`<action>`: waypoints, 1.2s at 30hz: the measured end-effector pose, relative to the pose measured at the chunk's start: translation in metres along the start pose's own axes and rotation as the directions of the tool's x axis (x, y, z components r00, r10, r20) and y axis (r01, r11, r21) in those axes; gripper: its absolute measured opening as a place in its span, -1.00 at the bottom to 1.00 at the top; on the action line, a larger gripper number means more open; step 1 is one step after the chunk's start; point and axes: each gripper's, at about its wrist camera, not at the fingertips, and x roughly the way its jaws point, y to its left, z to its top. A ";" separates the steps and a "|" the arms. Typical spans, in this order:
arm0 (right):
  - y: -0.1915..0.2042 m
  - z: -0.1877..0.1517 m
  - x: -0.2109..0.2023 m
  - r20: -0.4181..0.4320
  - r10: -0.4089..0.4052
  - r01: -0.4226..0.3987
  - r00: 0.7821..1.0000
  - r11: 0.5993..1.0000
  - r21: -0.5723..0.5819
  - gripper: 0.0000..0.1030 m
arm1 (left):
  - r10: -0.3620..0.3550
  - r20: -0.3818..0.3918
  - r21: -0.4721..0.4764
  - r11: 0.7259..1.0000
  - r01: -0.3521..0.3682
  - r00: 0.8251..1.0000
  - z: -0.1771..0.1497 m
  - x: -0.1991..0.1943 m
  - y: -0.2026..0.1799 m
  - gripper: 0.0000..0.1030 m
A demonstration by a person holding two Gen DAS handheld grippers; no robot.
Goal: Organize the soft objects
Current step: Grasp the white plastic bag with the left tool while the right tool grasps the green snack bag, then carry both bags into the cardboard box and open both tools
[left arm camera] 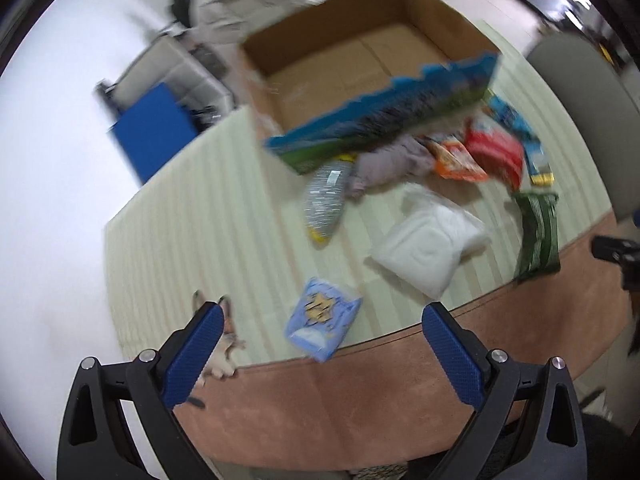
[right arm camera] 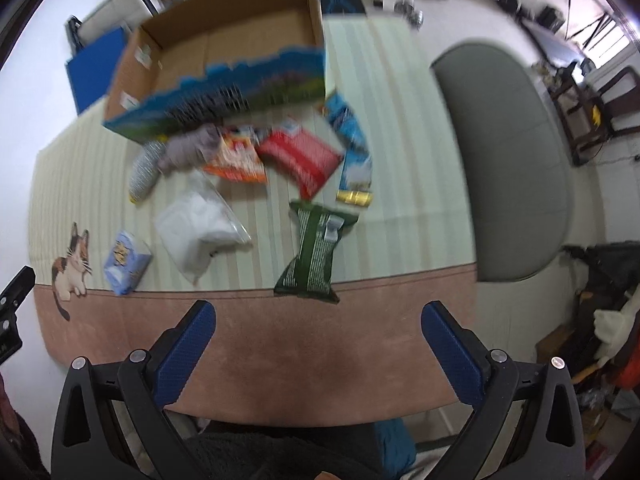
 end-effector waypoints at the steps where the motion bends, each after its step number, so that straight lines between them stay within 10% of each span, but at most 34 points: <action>1: -0.002 0.006 0.022 -0.034 -0.003 0.003 0.999 1.000 0.020 1.00 | -0.005 -0.008 0.044 0.999 0.005 1.000 0.007 0.011 -0.011 0.97; 9: -0.010 0.033 0.122 -0.160 0.068 -0.046 0.985 0.989 0.138 1.00 | -0.109 -0.175 0.381 0.909 0.169 0.979 0.058 0.100 -0.089 0.96; 15: -0.008 0.035 0.157 -0.197 0.097 -0.065 0.976 0.984 0.163 1.00 | -0.114 -0.319 0.413 0.877 0.246 0.941 0.078 0.160 -0.109 0.96; 21: -0.010 0.028 0.181 -0.217 0.120 -0.078 0.969 0.978 0.193 0.95 | -0.285 -0.437 0.012 0.947 0.322 0.853 0.083 0.184 -0.073 0.53; 24: -0.014 0.025 0.190 -0.216 0.145 -0.099 0.966 0.973 0.210 0.75 | -0.432 -0.439 -0.289 0.898 0.331 0.788 0.068 0.195 -0.040 0.52; 28: -0.019 0.029 0.196 -0.213 0.150 -0.106 0.966 0.973 0.206 0.34 | -0.507 -0.358 -0.437 0.833 0.339 0.784 0.054 0.201 -0.022 0.52; 32: -0.015 0.040 0.191 -0.214 0.100 -0.062 0.972 0.982 0.177 -0.26 | -0.488 -0.314 -0.435 0.836 0.333 0.815 0.046 0.193 -0.014 0.49; 36: -0.004 0.040 0.171 -0.196 0.080 -0.051 0.977 0.987 0.150 -0.38 | -0.438 -0.270 -0.411 0.858 0.309 0.857 0.034 0.161 0.000 0.33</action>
